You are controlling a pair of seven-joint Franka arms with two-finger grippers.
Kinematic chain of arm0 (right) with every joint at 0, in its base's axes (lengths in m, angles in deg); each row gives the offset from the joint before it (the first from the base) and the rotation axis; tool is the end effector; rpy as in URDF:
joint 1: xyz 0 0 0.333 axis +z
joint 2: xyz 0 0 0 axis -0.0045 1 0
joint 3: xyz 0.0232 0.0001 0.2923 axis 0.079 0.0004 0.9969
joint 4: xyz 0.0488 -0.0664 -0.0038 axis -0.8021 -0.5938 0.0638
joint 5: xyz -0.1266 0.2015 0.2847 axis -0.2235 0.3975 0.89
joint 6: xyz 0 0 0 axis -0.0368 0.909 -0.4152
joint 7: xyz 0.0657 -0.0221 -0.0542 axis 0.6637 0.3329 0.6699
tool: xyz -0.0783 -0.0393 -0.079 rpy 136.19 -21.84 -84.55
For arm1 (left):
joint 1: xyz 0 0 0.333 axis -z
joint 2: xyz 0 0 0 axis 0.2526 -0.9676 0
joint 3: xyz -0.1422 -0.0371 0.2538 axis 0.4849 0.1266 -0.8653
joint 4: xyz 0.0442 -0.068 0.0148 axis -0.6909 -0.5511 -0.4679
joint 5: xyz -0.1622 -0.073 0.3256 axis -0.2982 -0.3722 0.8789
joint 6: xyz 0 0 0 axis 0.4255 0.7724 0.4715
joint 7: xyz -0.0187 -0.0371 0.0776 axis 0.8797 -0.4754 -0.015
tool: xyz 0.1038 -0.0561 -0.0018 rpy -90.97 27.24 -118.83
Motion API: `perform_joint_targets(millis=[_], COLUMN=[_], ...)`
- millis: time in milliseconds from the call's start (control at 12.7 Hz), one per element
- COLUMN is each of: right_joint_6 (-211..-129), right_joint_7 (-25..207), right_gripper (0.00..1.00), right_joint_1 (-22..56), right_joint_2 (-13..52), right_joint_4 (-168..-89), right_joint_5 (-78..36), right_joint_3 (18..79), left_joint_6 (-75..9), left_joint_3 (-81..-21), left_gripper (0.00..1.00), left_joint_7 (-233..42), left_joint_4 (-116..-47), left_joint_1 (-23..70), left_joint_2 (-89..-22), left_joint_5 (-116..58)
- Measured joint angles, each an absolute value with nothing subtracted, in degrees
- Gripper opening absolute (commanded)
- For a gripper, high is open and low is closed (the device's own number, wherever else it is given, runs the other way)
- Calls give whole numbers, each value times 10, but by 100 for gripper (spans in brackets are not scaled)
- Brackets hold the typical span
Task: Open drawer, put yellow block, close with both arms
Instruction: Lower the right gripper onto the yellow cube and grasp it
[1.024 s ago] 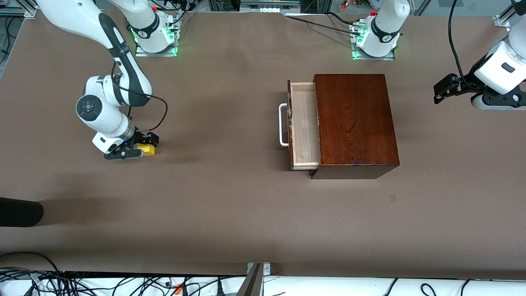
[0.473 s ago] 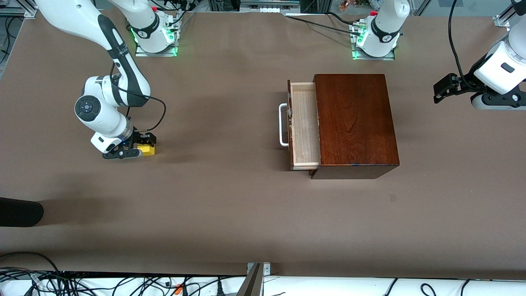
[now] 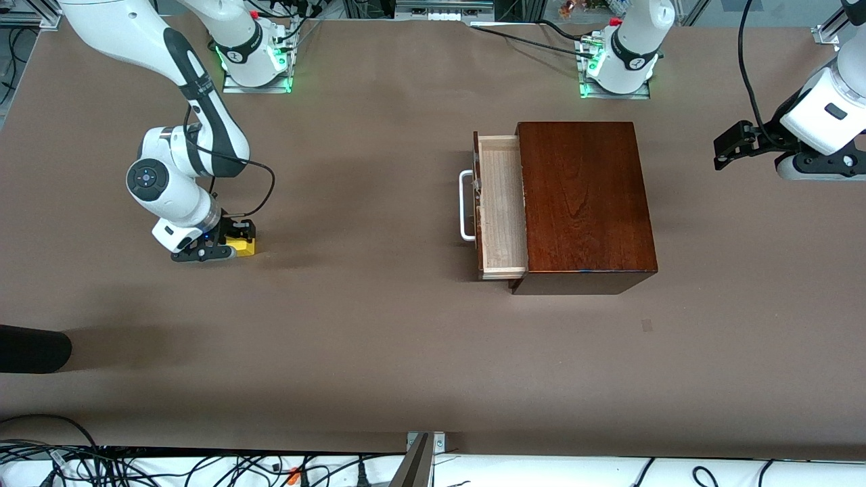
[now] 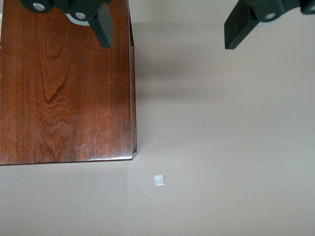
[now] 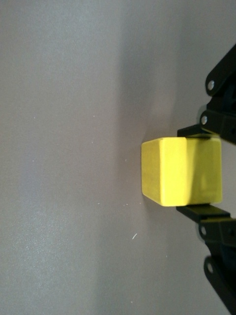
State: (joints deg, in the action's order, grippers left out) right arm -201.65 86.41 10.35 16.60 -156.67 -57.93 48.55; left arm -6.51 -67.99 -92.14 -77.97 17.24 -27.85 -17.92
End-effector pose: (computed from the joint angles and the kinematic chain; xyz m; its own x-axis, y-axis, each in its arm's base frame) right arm 0.5271 0.0477 0.1938 0.9937 0.1101 -0.0183 0.1108 -0.9932 0.0368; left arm 0.5188 -0.0287 0.5676 0.9990 -0.0102 -0.0444 -0.0119 -0.9992 -0.0376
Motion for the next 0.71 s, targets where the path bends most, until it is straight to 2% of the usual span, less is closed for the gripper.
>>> perform_joint_targets(millis=[79,394,709], right_joint_6=[-2017,-2008,-1889], right_joint_7=[864,865,865], right_gripper=[19,19,20], right_joint_1=[103,104,106], right_joint_2=[166,149,100], right_joint_4=[-1567,-1558,-1487], right_joint_5=[-579,-579,-579], right_joint_3=[485,488,521], left_joint_6=[-65,-65,-65], left_joint_3=[-680,-680,-680], left_gripper=[100,100,100], left_joint_7=[-921,-921,-921], left_joint_4=[-780,-780,-780], left_joint_1=[172,172,172], left_joint_2=[-278,-278,-278], left_joint_5=[-179,-179,-179])
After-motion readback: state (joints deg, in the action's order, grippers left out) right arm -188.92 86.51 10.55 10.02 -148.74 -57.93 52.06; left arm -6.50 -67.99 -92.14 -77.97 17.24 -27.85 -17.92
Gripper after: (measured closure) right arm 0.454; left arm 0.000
